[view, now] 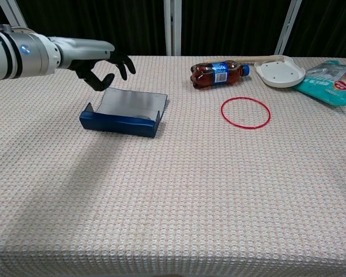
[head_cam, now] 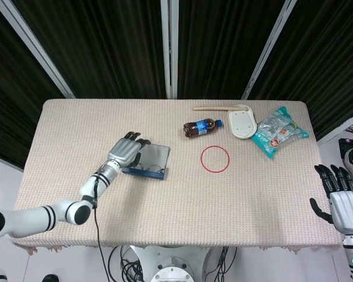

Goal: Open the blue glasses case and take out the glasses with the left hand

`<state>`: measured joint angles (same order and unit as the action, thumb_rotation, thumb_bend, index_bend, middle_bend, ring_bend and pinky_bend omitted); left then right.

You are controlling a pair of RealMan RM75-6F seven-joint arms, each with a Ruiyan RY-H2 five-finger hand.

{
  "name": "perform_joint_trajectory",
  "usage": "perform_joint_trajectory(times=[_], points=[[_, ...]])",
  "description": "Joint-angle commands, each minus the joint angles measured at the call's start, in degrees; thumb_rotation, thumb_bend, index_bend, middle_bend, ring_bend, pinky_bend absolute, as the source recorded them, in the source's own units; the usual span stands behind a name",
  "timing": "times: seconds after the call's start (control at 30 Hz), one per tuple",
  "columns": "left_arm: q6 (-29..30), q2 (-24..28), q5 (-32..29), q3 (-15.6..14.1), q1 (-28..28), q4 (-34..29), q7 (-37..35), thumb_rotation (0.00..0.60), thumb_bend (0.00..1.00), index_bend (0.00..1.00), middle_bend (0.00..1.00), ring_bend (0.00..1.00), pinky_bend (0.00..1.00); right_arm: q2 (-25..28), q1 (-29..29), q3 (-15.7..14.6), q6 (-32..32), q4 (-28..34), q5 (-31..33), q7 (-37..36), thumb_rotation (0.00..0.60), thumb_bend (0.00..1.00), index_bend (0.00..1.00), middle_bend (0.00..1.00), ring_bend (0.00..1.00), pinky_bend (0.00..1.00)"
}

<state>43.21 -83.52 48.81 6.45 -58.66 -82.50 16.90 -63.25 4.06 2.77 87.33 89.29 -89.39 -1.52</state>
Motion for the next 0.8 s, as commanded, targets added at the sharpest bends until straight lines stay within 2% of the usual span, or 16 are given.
perform_joint_trajectory(times=[0.03,0.23,0.43,0.8], points=[[3.2,1.5,8.4,-0.5,3.3,-6.0,-4.0,0.600,0.70,0.23,0.29,0.05,0.00,-0.3,0.2,-0.1,-0.3,-0.3,-0.1,-0.2,0.600,0.29,0.00,0.11,0.00,0.00],[2.2,-1.7,11.4,-1.2,3.0,-5.2,-3.7,0.600,0.70,0.23,0.30,0.05,0.00,-0.3,0.2,0.0,-0.6,-0.9,0.1,-0.9,0.600,0.29,0.00,0.11,0.00,0.00],[1.2,-4.0,10.2,-1.0,2.2,-3.8,-1.6,0.600,0.70,0.23,0.30,0.05,0.00,-0.2,0.0,-0.1,-0.4,-1.1,0.1,-1.3,0.600,0.29,0.00,0.11,0.00,0.00],[-0.6,-4.8,5.1,-2.2,1.1,-3.3,3.8,0.600,0.69,0.23,0.30,0.05,0.00,-0.4,-0.3,-0.2,0.0,-1.8,0.0,-1.9,0.600,0.29,0.00,0.11,0.00,0.00]])
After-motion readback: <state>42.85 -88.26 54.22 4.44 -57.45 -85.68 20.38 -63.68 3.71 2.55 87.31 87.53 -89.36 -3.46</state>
